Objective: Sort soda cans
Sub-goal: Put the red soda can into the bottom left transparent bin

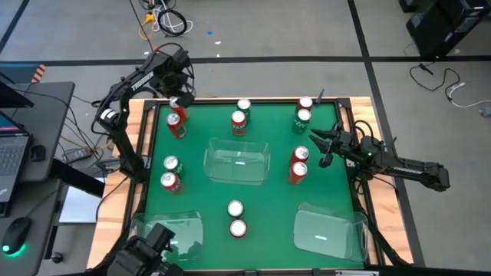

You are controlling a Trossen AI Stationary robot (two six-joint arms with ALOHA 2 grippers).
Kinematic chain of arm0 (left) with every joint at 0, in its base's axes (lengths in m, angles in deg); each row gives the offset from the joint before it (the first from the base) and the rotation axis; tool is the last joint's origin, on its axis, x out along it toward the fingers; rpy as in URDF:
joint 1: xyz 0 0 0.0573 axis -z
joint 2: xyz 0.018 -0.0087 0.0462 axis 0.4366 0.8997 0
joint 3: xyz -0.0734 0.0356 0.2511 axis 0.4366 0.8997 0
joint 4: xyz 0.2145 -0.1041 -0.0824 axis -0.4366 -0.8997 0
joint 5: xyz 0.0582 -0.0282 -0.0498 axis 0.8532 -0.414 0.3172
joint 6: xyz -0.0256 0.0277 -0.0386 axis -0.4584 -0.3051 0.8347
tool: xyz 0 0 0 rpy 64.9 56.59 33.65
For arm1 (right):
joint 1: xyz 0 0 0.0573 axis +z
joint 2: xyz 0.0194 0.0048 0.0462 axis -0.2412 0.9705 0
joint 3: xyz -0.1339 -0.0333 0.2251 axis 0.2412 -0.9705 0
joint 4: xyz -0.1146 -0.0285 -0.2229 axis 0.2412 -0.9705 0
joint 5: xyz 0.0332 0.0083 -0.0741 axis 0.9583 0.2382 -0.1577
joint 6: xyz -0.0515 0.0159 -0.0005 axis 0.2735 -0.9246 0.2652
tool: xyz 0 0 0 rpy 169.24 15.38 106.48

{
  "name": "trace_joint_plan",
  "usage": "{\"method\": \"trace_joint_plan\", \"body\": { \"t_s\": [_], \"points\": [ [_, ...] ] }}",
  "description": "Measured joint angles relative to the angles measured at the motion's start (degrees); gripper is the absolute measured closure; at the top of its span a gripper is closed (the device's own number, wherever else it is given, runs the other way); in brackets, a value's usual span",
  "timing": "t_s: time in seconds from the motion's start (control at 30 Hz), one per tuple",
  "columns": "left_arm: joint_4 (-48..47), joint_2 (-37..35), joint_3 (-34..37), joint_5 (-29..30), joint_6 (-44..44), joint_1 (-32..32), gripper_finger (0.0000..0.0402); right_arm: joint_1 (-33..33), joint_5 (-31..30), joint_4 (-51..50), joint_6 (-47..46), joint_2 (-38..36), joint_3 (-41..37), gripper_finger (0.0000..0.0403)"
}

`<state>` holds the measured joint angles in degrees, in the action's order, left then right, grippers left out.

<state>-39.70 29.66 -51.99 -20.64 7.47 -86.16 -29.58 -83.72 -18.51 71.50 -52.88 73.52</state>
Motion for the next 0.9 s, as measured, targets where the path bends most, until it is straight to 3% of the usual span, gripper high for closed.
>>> {"method": "trace_joint_plan", "body": {
  "t_s": [0.23, 0.6, 0.9],
  "points": [
    [0.67, -0.04, 0.7, 2.08, -1.96, 0.04, 0.0082, -0.02, 0.0, 0.01, 0.0, 0.01, 0.0, 0.0287],
    [0.94, -0.04, 0.77, -2.51, -1.92, 0.0, 0.0082, -0.02, 0.0, 0.0, 0.0, 0.02, 0.0, 0.0279],
    [0.99, -0.04, 0.79, -2.79, -1.73, -0.93, 0.0082, -0.02, 0.0, 0.02, 0.0, 0.02, 0.0, 0.0279]
  ]
}}
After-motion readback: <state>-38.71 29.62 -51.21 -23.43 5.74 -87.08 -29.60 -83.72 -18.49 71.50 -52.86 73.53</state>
